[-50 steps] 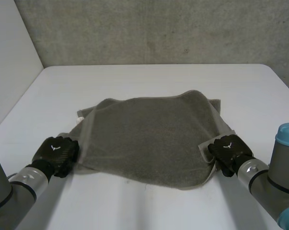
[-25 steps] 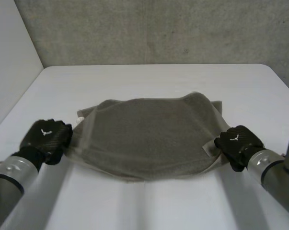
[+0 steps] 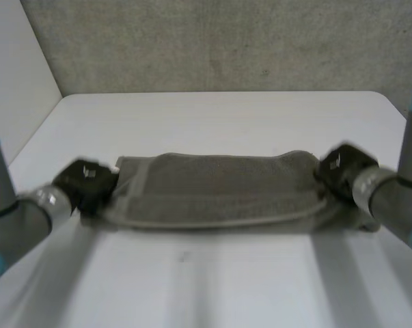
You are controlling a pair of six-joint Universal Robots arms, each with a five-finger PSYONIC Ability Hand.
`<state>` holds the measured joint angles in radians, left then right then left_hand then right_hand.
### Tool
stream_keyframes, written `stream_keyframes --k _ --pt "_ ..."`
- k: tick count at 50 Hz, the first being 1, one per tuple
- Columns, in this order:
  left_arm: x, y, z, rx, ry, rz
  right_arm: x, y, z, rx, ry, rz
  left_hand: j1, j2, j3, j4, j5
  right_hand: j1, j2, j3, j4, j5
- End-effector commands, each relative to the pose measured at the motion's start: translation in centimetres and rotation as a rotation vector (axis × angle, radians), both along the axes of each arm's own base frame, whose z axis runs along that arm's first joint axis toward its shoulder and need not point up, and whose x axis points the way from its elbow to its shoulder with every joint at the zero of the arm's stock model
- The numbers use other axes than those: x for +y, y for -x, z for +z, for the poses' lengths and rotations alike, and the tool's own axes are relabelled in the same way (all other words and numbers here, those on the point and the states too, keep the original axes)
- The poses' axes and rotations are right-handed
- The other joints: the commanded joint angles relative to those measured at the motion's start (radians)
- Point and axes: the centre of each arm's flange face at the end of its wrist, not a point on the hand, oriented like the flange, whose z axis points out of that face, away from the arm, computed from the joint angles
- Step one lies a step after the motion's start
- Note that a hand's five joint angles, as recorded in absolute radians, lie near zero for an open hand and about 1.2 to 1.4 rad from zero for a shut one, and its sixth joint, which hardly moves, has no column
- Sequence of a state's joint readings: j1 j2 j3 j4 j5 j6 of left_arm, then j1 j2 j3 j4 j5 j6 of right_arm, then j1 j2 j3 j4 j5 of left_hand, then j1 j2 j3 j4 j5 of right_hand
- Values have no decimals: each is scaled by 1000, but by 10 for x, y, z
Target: Fold the laundry
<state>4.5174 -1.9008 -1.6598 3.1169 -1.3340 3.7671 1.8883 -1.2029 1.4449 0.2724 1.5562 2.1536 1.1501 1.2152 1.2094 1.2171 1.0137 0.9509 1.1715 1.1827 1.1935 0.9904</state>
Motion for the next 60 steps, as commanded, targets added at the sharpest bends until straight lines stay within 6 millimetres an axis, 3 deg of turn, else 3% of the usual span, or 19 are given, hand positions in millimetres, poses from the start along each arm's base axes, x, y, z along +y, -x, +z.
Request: stream_keyframes --k 1,2,4,5,6,11,15,18,20,21,23,25,26,31,36,43,45,50,60 --pt "-70 40 136 299 559 76 -58 -31 117 -379 539 -103 246 181 187 179 208 445 225 214 203 231" --pt "-70 40 137 300 560 76 -58 -31 117 -380 540 -103 246 181 187 179 208 445 225 214 203 231" --pt "-75 44 213 493 811 120 -64 -32 173 -532 803 -119 246 181 187 179 208 445 225 214 203 231" --pt "-75 44 213 494 812 120 -64 -32 173 -533 805 -119 246 181 187 179 208 445 225 214 203 231" --pt "-72 44 241 580 897 127 -58 -34 199 -601 931 -101 246 181 187 179 208 445 225 214 203 231" --pt "-63 43 272 711 977 115 -40 -35 234 -715 1140 -51 246 181 187 179 208 445 225 214 203 231" --pt "-62 42 256 713 918 123 -41 -36 217 -691 1093 -44 246 181 187 179 208 445 225 214 203 231" --pt "-65 40 216 667 808 142 -41 -41 185 -643 981 -18 246 181 187 179 208 445 225 214 203 231" --pt "-62 38 171 616 694 158 -37 -44 141 -571 828 13 246 181 187 179 208 445 225 214 203 231" --pt "-62 38 171 616 693 158 -37 -44 141 -571 828 14 246 181 187 179 208 445 225 214 203 231" --pt "-59 37 147 588 635 159 -28 -45 99 -514 684 52 246 181 187 179 208 445 225 214 203 231" --pt "-49 35 99 540 530 143 -24 -45 78 -489 618 75 246 181 187 179 208 445 225 214 203 231" --pt "-49 35 99 539 530 143 -24 -45 78 -488 618 75 246 181 187 179 208 445 225 214 203 231" --pt "-33 27 14 459 357 127 -11 -46 -20 -399 329 110 246 181 187 179 208 445 225 214 203 231" --pt "-25 18 -25 412 247 160 7 -38 -73 -315 137 80 246 181 187 179 208 445 225 214 203 231" --pt "-25 -6 -18 398 234 226 21 -28 -70 -288 25 59 246 181 187 179 208 317 97 85 75 103" --pt "-25 -13 -7 407 253 232 29 -27 -56 -298 32 64 246 181 187 179 208 -144 -365 -376 -387 -358" --pt "-15 -13 -7 409 237 206 35 -22 -42 -340 42 39 246 181 187 179 208 -527 -748 -759 -770 -741" --pt "3 -13 5 421 257 187 20 4 7 -458 28 -74 246 181 187 179 208 -558 -778 -790 -800 -772"
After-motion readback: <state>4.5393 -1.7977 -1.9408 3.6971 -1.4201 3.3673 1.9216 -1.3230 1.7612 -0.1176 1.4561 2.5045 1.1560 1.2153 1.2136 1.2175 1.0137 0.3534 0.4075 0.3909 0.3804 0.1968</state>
